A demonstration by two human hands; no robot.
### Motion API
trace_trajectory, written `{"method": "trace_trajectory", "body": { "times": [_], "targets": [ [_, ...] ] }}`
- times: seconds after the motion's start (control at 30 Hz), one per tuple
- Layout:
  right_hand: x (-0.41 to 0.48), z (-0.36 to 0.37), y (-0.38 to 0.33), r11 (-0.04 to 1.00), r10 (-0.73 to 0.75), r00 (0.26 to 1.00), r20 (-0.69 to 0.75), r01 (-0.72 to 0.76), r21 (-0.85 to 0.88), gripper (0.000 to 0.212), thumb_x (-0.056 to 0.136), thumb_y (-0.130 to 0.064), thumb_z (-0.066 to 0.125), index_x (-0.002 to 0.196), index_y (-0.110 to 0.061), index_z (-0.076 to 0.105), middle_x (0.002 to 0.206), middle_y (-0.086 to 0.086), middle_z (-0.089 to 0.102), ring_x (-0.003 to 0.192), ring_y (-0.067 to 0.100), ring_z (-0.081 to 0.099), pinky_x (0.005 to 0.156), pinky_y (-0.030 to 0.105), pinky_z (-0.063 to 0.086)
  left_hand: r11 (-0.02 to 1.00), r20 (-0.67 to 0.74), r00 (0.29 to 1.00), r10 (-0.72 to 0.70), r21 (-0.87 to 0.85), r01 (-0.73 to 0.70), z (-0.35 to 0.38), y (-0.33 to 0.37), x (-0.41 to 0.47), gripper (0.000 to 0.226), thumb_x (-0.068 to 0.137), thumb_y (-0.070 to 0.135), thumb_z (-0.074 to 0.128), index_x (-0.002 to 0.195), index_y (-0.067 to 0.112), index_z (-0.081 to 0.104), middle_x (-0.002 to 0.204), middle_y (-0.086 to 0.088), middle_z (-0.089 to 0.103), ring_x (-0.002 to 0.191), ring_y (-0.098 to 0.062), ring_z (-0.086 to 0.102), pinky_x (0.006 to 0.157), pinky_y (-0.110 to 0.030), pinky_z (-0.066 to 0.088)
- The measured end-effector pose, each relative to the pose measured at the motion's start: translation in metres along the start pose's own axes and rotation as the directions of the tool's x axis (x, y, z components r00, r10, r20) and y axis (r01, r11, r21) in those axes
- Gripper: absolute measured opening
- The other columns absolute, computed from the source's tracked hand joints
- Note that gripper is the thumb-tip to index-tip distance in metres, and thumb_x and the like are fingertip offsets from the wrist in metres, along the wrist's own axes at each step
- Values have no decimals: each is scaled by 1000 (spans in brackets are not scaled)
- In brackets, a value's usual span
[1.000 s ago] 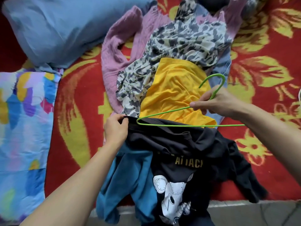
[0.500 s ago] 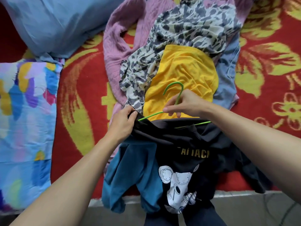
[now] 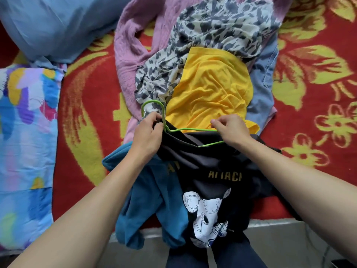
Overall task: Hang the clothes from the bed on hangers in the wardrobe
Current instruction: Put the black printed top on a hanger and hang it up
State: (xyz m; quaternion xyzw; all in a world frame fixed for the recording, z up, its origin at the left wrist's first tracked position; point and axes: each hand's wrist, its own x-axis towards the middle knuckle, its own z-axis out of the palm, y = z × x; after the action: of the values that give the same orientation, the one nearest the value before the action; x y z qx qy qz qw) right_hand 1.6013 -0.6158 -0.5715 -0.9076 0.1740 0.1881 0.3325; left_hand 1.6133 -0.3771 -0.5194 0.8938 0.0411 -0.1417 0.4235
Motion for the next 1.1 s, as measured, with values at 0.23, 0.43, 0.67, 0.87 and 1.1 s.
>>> {"method": "trace_trajectory", "body": {
  "times": [0.23,0.43,0.67,0.87,1.1],
  "targets": [
    [-18,-9,3,927,124,772,623,-314,204,20,87,-33,69,90,-13,69,76,7,67,54,12,55,45,18,38,987,106,992,62,144,-77,4,-17,-24,21,81,40,52,81,22,62,74,4,63,73,-16,56,74,-35,46],
    [-13,19,-25,857,2,924,383,195,-476,67,59,-79,65,94,-22,56,94,-5,64,89,22,60,73,35,44,977,145,977,154,127,-173,15,-9,-35,23,87,33,48,78,15,60,65,-1,58,65,-20,52,65,-40,45],
    [-1,1,17,724,-44,991,128,120,-680,32,83,-29,62,112,-16,53,110,8,59,101,33,60,71,36,41,988,48,991,122,88,-126,-9,-15,-30,20,87,27,48,85,14,63,77,-1,61,75,-16,54,71,-33,42],
    [-2,-53,75,964,262,962,78,-256,-76,13,72,-5,57,68,-17,62,65,-1,61,70,26,58,63,30,43,995,-12,1000,16,100,-14,-27,-26,-9,20,86,28,51,90,15,66,82,-8,61,76,-21,53,69,-27,36],
    [-7,-72,14,987,12,995,95,-27,160,15,75,-3,63,78,-17,65,68,1,60,61,13,48,57,25,36,973,-41,989,142,191,-131,5,-6,-23,12,92,16,57,94,8,66,75,19,42,85,-12,44,80,-31,37]
  ]
}}
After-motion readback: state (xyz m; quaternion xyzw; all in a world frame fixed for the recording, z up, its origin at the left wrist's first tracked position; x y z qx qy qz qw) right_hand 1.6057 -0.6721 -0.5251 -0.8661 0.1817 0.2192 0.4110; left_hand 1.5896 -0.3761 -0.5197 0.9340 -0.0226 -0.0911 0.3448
